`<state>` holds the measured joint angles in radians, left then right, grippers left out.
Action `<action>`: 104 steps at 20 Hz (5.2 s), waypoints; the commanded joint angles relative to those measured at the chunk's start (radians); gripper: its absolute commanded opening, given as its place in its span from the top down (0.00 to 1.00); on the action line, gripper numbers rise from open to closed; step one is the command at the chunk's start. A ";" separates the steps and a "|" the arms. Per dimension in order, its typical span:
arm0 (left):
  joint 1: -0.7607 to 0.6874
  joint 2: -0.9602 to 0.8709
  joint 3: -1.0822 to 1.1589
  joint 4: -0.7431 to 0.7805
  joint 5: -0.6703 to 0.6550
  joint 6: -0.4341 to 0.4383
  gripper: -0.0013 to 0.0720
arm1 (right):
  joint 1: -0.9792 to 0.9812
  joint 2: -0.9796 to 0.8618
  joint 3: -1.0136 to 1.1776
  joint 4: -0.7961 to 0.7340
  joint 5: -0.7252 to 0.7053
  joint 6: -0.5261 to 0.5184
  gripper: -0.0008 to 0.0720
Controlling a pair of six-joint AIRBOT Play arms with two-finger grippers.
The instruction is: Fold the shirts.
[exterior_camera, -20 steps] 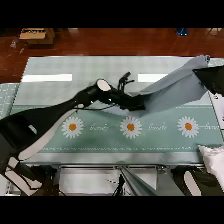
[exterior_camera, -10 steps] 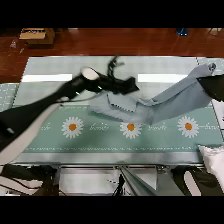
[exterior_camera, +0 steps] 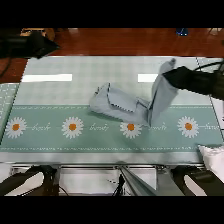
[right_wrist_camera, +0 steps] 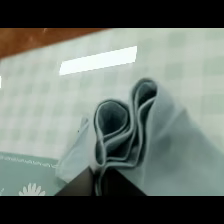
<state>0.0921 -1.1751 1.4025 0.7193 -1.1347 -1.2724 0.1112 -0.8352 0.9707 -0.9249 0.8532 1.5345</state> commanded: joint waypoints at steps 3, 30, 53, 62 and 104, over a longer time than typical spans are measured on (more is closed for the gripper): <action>0.158 0.092 0.000 0.026 -0.165 -0.004 0.95 | 0.289 -0.293 0.000 0.010 -0.422 0.079 0.95; 0.107 0.091 -0.112 0.140 -0.212 0.031 0.94 | -0.360 -0.177 -0.148 -0.469 0.326 -0.045 0.30; 0.107 0.060 -0.113 0.418 -0.209 0.029 0.54 | -0.296 -0.220 -0.246 0.212 0.083 -0.266 0.95; 0.107 -0.181 -0.113 0.418 -0.104 0.000 0.54 | -0.893 0.090 0.002 -0.402 0.617 -0.105 0.95; 0.027 -0.365 0.090 0.514 0.049 0.104 0.25 | -0.815 0.216 -0.011 -0.875 0.495 0.013 0.27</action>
<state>0.1936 -1.5452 1.4235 1.1252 -1.0565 -1.1812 -1.0130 -0.6136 0.9600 -1.9480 1.4391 1.4776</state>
